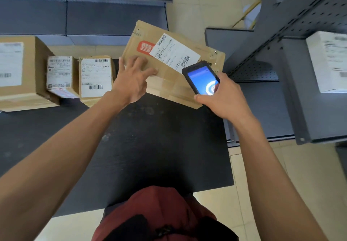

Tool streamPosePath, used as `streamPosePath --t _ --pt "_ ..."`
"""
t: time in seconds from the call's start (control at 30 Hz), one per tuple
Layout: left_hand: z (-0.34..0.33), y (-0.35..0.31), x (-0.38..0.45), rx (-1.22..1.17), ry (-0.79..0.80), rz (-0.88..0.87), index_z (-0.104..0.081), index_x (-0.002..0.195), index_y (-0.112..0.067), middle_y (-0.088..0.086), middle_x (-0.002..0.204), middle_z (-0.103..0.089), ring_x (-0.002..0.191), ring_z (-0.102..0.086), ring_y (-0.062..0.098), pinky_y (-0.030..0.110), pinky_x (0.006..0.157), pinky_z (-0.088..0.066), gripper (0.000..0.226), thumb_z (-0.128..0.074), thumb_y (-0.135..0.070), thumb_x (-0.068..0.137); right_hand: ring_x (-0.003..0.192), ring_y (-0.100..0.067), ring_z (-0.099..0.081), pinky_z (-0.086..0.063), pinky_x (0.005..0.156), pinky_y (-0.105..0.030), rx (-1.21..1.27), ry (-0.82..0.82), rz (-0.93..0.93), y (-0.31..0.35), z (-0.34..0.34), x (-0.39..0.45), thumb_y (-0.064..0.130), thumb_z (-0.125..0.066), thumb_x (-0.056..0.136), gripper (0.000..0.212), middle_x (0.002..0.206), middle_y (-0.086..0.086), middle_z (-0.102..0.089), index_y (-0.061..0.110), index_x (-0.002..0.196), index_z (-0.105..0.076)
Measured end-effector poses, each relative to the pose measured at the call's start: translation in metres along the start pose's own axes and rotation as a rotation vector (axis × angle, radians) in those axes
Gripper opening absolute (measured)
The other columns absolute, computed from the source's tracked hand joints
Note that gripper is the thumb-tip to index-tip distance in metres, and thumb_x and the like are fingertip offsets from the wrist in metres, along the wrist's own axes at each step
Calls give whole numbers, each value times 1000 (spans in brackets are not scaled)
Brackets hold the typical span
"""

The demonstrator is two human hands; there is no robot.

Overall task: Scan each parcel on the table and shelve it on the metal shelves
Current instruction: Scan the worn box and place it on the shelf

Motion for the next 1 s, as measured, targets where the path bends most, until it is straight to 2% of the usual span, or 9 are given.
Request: streamPosePath --t 0.13,0.4,0.6,0.83,1.0 --pt "0 -2 -6 -22 -8 6 -61 132 -24 19 134 -47 132 -38 44 75 109 -24 54 -68 -9 81 89 -21 -58 -54 73 -42 -48 26 10 4 -3 -3 52 -78 65 59 98 2 -59 24 108 -50" --pt "-3 -2 -11 -48 -15 14 -59 132 -25 17 136 -45 135 -35 43 78 109 -22 53 -69 -10 83 90 -19 -57 -54 72 -40 -66 22 4 0 -12 -6 53 -80 65 65 99 2 -57 24 112 -47" --pt "-5 -1 -8 -61 -20 18 -58 134 -26 17 138 -43 137 -32 43 78 111 -19 52 -68 -11 85 93 -19 -56 -48 66 -35 -98 27 -12 -5 -13 -5 53 -80 64 66 101 1 -57 25 114 -48" --pt "-7 1 -2 -70 -16 27 -58 135 -26 17 139 -42 137 -30 43 77 113 -14 49 -65 -12 88 96 -21 -56 -53 73 -40 -116 13 -41 -7 -9 -4 52 -80 63 67 103 1 -57 26 115 -48" --pt "-8 2 -1 -64 -33 18 -58 133 -26 17 138 -43 136 -31 43 77 112 -16 48 -66 -13 88 93 -20 -56 -44 63 -33 -114 13 -41 -10 -9 -1 52 -81 62 66 102 1 -56 27 114 -48"
Point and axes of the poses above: each hand's wrist, its own x-axis towards the middle knuckle, its own z-axis out of the back of the hand, y = z × x, the point moved 4 cm from there along x, towards the middle knuckle
